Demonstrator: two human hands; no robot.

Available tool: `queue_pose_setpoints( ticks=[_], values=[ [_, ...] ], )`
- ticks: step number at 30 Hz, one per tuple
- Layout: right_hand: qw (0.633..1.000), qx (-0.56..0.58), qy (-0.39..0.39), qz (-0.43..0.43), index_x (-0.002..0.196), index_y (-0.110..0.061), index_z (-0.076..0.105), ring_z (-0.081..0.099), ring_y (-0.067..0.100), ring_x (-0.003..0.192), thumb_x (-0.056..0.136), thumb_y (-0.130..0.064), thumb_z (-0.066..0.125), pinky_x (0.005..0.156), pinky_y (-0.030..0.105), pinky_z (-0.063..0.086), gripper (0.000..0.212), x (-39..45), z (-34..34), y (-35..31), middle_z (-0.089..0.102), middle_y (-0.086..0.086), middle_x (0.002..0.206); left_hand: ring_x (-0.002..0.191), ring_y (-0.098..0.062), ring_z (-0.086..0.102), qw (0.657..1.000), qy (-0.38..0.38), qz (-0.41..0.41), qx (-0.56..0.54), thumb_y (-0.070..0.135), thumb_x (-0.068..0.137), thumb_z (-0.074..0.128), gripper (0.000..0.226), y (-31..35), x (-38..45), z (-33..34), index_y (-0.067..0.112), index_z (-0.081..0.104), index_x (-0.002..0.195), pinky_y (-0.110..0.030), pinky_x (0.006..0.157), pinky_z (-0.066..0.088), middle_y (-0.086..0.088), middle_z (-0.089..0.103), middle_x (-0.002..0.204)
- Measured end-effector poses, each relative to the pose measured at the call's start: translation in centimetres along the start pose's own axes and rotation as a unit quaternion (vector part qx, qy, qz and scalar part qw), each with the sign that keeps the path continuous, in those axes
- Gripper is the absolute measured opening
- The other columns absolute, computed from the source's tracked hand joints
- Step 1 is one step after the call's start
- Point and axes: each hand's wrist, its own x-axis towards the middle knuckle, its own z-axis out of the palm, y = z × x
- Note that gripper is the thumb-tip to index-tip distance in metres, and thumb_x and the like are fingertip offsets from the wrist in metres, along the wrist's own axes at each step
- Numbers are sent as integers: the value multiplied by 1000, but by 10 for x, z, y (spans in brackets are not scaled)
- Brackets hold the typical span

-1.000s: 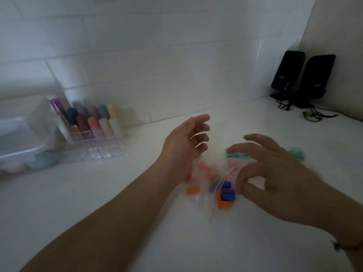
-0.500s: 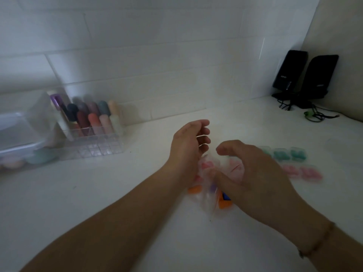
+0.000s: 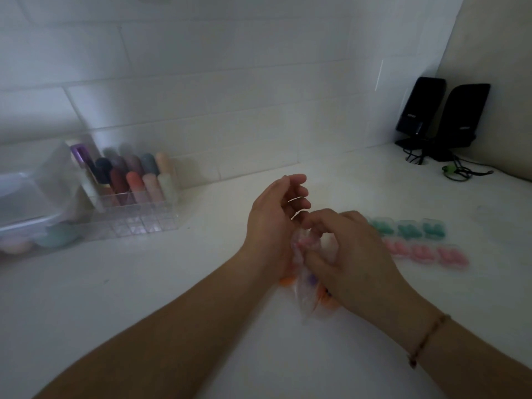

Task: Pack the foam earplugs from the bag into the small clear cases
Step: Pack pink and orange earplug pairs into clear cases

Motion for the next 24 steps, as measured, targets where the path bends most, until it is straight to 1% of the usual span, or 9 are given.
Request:
queue_pose_setpoints(
  ticks=[4, 7, 8, 10, 12, 14, 18, 21, 24],
  values=[
    [998, 20, 55, -11, 94, -34, 65, 50, 4, 85, 81, -47, 55, 81, 33, 43, 20, 2, -4, -1, 56, -26, 79, 69, -15, 52, 999, -25, 38, -8, 22, 98, 48, 26, 3, -2, 3, 9, 69, 90, -33, 69, 39, -2, 59, 77],
    [994, 101, 44, 26, 89, -40, 65, 56, -1, 90, 82, -43, 66, 83, 23, 43, 8, 5, -7, 3, 64, -24, 82, 73, -14, 55, 984, -46, 126, 121, 18, 99, 43, 28, 3, -4, 4, 10, 68, 92, -31, 69, 44, 0, 61, 81],
    [990, 125, 43, 41, 89, -40, 65, 58, -1, 90, 81, -40, 70, 82, 21, 44, 10, 6, -9, 4, 65, -24, 84, 77, -12, 57, 959, -69, 174, 214, 23, 98, 44, 27, 5, -3, 2, 12, 68, 95, -30, 71, 47, 3, 63, 85],
    [982, 166, 51, 69, 89, -35, 67, 62, 1, 85, 79, -33, 74, 78, 18, 47, 12, 8, -13, 9, 67, -18, 82, 87, -9, 61, 862, -156, 243, 417, 39, 91, 51, 26, 14, 0, -7, 22, 67, 103, -29, 76, 51, 10, 65, 96],
    [976, 192, 57, 89, 88, -29, 69, 65, 4, 81, 79, -29, 74, 72, 14, 48, 10, 10, -18, 14, 69, -12, 81, 95, -10, 62, 767, -252, 220, 547, 48, 84, 59, 36, 27, 3, -14, 27, 64, 113, -30, 78, 53, 11, 65, 106],
    [974, 189, 67, 102, 87, -30, 69, 65, 5, 79, 79, -30, 74, 70, 10, 45, 9, 11, -20, 19, 70, -10, 80, 94, -10, 62, 730, -284, 191, 592, 45, 81, 69, 43, 36, 4, -19, 27, 64, 119, -30, 75, 54, 11, 67, 106],
    [978, 157, 68, 121, 98, -31, 68, 63, 9, 82, 79, -31, 74, 73, 18, 43, 19, 10, -19, 22, 68, -10, 78, 77, -6, 64, 743, -243, 174, 599, 29, 82, 76, 31, 42, 6, -20, 26, 70, 112, -26, 73, 53, 20, 70, 89],
    [977, 156, 52, 135, 101, -31, 69, 62, 4, 86, 80, -26, 74, 76, 15, 41, 22, 11, -21, 24, 70, -13, 79, 69, -10, 61, 800, -236, 89, 545, 18, 84, 74, 31, 49, 9, -24, 20, 70, 115, -25, 69, 49, 16, 70, 81],
    [980, 148, 34, 130, 87, -33, 73, 63, -1, 84, 80, -22, 74, 73, 4, 39, 13, 10, -22, 24, 69, -23, 80, 68, -10, 55, 851, -268, -5, 452, 10, 82, 71, 35, 52, 11, -31, 9, 67, 117, -23, 65, 47, 5, 69, 86]
  ],
)
